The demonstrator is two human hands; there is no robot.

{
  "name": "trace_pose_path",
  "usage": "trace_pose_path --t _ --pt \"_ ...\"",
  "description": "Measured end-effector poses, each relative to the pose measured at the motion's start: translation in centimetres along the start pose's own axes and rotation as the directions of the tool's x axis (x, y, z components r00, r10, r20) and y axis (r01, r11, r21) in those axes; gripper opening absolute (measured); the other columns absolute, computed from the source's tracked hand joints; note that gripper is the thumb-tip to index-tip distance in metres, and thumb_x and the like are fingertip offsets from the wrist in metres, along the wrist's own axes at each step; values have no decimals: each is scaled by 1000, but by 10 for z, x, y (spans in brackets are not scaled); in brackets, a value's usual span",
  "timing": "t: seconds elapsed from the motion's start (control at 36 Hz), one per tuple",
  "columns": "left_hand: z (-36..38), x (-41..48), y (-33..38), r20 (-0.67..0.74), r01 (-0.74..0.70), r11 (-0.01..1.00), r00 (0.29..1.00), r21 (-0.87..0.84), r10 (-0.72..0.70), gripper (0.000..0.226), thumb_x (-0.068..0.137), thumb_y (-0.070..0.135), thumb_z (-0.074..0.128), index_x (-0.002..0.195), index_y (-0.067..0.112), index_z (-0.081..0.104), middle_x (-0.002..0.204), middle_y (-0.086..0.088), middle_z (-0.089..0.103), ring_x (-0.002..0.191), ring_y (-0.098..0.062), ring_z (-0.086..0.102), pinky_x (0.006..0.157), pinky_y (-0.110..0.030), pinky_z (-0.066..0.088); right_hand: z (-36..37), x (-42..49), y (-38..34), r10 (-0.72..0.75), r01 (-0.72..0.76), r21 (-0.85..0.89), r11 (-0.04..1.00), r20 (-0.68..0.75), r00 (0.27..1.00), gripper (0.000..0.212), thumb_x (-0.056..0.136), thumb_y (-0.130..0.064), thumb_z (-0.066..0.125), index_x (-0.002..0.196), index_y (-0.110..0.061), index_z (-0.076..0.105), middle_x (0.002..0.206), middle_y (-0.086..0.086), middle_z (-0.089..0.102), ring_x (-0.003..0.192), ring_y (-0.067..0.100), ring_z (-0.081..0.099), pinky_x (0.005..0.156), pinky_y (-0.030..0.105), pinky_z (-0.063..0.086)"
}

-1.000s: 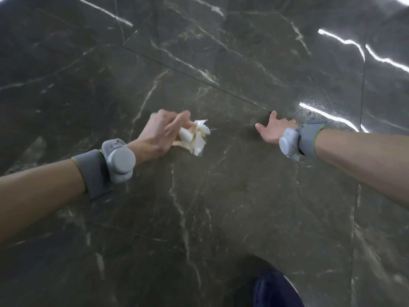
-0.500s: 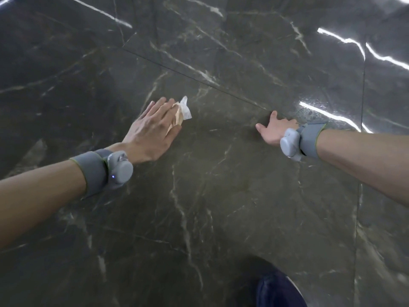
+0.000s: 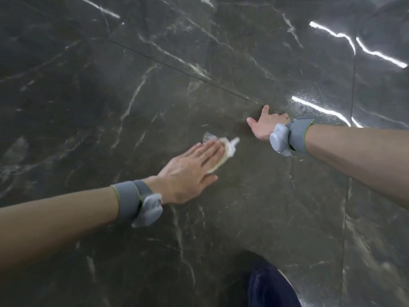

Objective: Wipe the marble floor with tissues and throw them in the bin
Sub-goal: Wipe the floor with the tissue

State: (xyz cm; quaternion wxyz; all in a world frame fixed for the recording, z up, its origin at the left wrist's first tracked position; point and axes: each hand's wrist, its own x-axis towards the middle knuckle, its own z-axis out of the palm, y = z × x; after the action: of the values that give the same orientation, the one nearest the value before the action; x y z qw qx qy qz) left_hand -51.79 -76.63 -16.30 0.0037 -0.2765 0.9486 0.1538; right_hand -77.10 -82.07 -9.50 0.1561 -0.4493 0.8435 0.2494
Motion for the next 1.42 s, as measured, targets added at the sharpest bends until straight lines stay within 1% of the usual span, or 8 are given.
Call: trace_pose_path --t 0.33,0.44,0.69,0.92,1.03,1.14,1.31,1.42 --pt "19 -1 61 92 -275 961 957 -6 275 69 111 38 28 165 21 -11 174 1 -12 159 -15 -15 131 -37 0 -3 -3 1 -19 19 -14 1000 -3 1000 73 107 -50 24 164 -10 2 153 29 41 140 48 37 121 56 22" --pt "23 -3 67 117 -402 916 909 -14 400 69 111 37 29 165 20 -10 173 2 -14 159 -14 -15 131 -39 3 -2 -3 2 -64 64 -67 996 6 998 62 110 -41 24 164 -17 7 160 23 33 139 48 39 119 58 24" --pt "28 -7 55 87 -585 809 810 60 579 67 108 24 39 166 13 9 174 -5 3 161 -17 1 131 -39 13 -2 -5 1 -26 26 -10 1000 -26 999 71 108 -49 23 163 -9 4 150 26 46 135 47 43 120 55 24" --pt "-21 11 -66 -5 -15 999 1000 34 15 70 103 42 15 162 28 -21 173 1 -15 159 -11 -14 130 -35 0 -2 -8 -1 -55 55 -78 995 -9 998 59 111 -38 23 164 -15 9 162 22 31 139 48 38 120 58 22" --pt "-52 11 -122 -13 290 956 957 43 -290 74 99 48 -2 165 15 -10 174 -7 -9 160 -18 -9 130 -36 -2 -7 -14 -1 -69 69 -82 994 2 998 58 112 -38 21 164 -16 9 163 21 29 140 48 38 121 57 21" --pt "-74 7 -156 -19 517 856 856 -7 -517 65 108 34 11 165 6 -4 174 -11 -5 161 -25 -2 131 -42 4 -8 -18 -1 -45 45 -67 997 1 999 66 111 -42 21 163 -7 2 153 27 42 139 47 40 122 54 20" --pt "-76 14 -157 -104 567 817 811 -110 -576 63 107 17 32 162 -4 8 171 -22 8 159 -37 6 128 -54 11 -9 -19 -1 -73 74 -91 993 14 997 59 112 -37 23 163 -13 7 160 25 33 140 48 39 121 56 21" --pt "-70 30 -155 -78 465 877 876 -117 -475 62 110 20 32 162 -2 6 171 -23 4 159 -38 3 129 -54 8 -6 -13 -3 -36 36 -27 999 3 999 70 109 -48 21 164 -9 2 151 29 45 139 49 40 122 54 20"
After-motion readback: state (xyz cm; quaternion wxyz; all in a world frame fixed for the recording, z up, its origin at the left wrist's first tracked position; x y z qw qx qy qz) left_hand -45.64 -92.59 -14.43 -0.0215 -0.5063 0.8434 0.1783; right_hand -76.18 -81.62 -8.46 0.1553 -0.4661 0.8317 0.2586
